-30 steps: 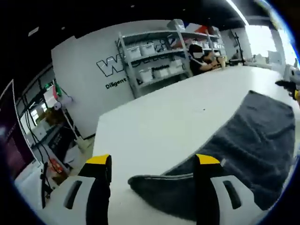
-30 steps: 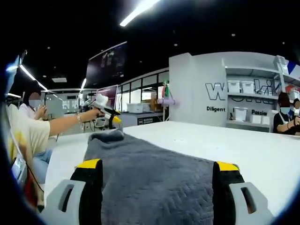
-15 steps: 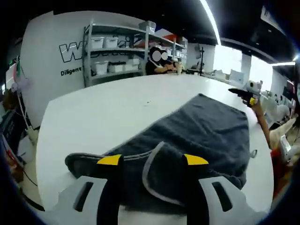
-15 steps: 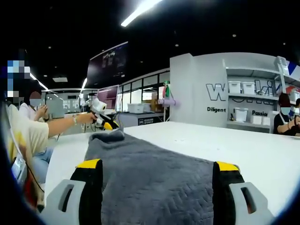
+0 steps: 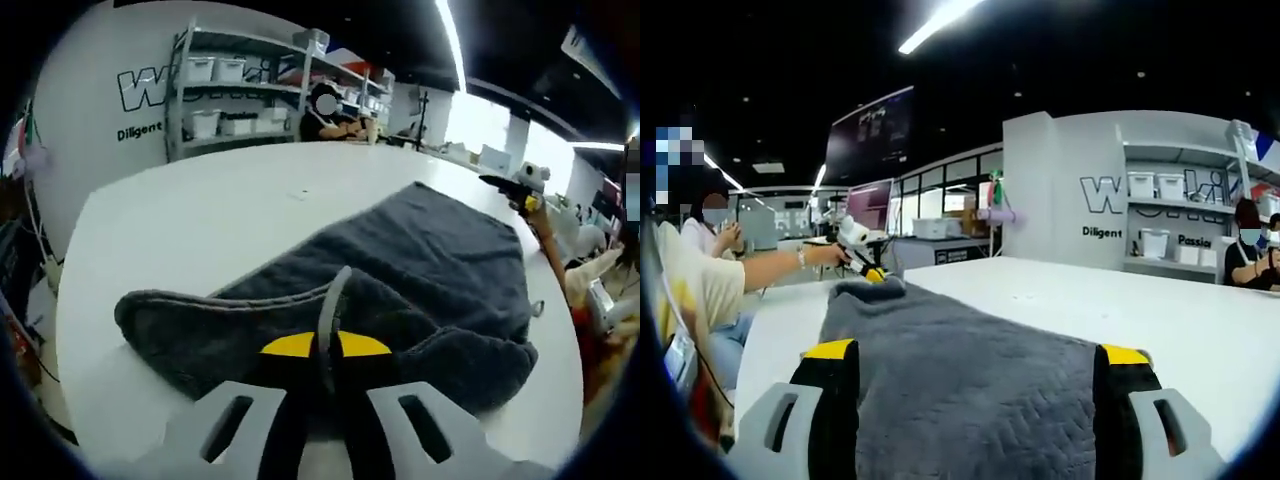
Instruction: Fold the towel on the table until its edges align and the towel forms a compact rectangular stack.
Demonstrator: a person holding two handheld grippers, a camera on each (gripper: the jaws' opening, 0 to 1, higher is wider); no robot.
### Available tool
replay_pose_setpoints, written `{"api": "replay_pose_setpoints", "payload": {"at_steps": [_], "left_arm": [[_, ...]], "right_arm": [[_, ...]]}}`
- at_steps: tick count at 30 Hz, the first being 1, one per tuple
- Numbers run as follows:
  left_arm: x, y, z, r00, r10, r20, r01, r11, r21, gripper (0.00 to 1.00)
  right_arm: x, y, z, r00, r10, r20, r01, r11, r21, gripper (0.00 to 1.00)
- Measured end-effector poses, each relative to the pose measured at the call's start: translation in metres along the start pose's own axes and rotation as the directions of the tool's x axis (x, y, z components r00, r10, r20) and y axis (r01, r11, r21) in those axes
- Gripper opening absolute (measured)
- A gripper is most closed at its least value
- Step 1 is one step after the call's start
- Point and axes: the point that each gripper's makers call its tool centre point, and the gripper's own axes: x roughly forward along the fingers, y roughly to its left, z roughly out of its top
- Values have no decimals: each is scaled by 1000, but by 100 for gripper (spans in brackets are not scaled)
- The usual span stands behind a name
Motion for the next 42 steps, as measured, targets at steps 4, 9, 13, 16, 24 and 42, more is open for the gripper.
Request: {"api": "replay_pose_setpoints", "payload": {"at_steps": [4,9,13,16,24,42], "left_arm": [[-7,1,4,1000,13,0,-13,1000,14,4],[-27,-3,10,998,63,17,-63,998,4,4],[-54,-22,12,989,143,40,-142,989,-30,4],[-81,-28,11,980,192,53,-188,980,-66,4],[-145,-50,-23,939,342,-27,-343,938,-43,4],[-197,-39,-147,886,438,-150,-463,827,-319,4]], "right_arm": [[1,-1,-2,1000,1,-3,-1,1000,0,99],[3,-4,-4,1000,6,-3,-6,1000,0,99],[5,-3,-7,1000,12,-6,-12,1000,0,99],[5,-1,-8,1000,14,-7,-14,1000,-1,99],[6,-1,-8,1000,18,-6,-18,1000,-5,99],[9,7,-14,998,41,-38,-42,999,-23,99]]}}
